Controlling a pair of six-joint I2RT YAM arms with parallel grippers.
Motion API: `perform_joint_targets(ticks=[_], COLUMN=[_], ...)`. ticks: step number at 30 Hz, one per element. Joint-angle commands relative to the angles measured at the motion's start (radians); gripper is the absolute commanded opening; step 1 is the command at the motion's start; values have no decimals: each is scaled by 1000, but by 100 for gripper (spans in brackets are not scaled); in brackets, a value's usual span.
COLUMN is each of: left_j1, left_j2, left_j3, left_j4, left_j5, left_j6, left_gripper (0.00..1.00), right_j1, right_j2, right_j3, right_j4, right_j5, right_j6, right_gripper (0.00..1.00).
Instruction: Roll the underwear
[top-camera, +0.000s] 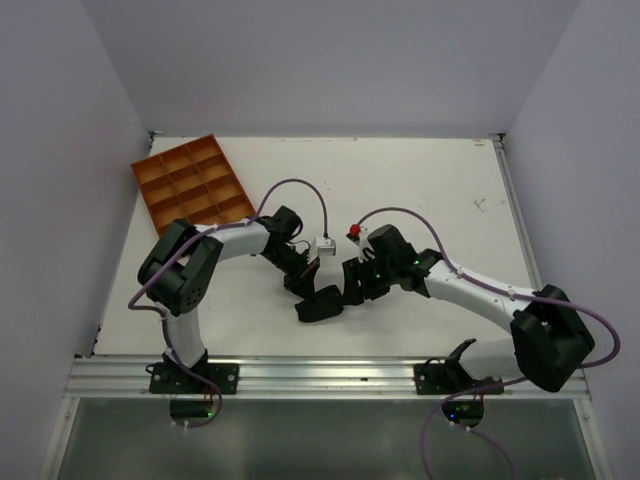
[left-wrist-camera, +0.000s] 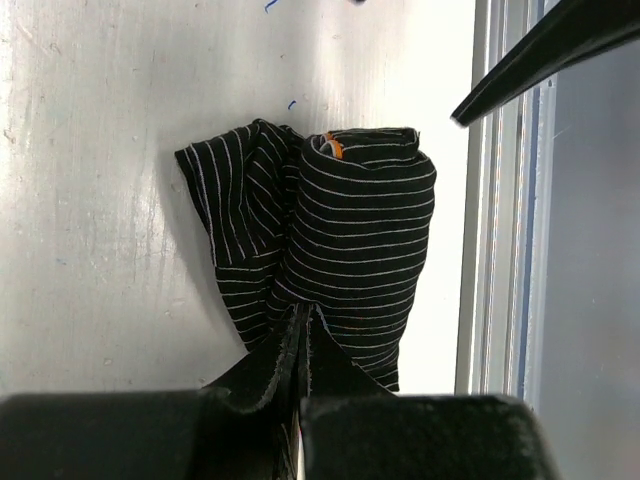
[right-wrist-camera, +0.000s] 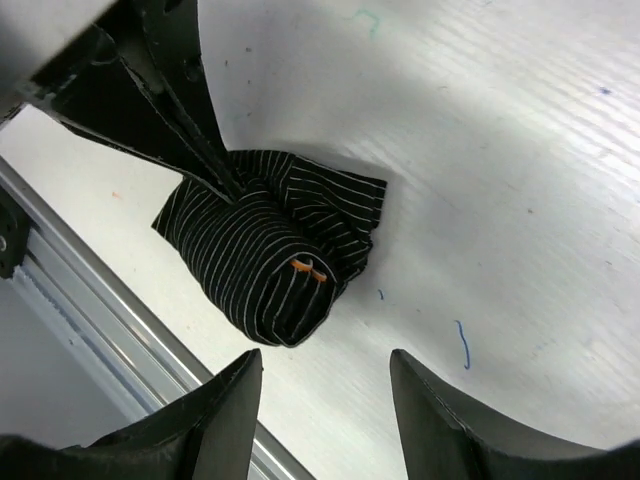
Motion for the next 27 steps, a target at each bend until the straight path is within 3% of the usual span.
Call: perform_joint_targets(ticks=[1, 4, 8, 12, 18, 23, 27], left_j1=[-21, -24, -33, -38, -41, -51, -56], left_j2=[45, 54, 66, 77, 75, 80, 84], left_j3=[-12, 3, 37, 55, 54, 51, 54], left_j4=[9, 4, -12, -19, -23, -20, -25], left_j5=[-128, -123, -128, -131, -131, -128, -123], left_j6=[5, 3, 6, 5, 8, 2, 3], left_gripper=[0, 0, 0, 0, 0, 0, 0], right_j1=[1, 2, 57, 262, 441, 496, 496], right_j2=[-94, -174, -248, -165, 7, 162, 193], right_j3=[-24, -28, 50, 210, 300, 331, 334], right_j4=[3, -10, -57, -216, -309, -306, -271], right_j5=[109, 173, 229, 392, 434, 540, 549], right_j6=[19, 10, -155, -346, -553, -613, -659], right_gripper=[58, 58, 62, 65, 67, 68, 69])
